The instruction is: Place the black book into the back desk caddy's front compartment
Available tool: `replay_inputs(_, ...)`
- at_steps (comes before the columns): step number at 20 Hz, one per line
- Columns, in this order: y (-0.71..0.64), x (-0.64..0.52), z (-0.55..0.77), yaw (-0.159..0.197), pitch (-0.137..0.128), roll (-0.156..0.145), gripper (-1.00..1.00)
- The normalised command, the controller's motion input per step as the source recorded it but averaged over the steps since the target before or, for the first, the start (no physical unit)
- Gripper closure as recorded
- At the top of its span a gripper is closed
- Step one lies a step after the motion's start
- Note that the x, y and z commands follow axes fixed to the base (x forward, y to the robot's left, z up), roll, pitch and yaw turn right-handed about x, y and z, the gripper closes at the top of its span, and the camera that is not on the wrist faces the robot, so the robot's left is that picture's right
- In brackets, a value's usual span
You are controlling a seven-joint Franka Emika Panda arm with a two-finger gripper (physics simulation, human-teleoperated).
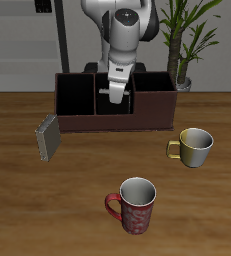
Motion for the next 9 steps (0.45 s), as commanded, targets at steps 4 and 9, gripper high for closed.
replay_inputs(4, 0.0, 0.02, 0.06, -0.013, -0.008, 0.006, -1.0)
replay_inputs(9, 0.0, 0.0, 0.04, -0.01, -0.005, 0.0, -1.0)
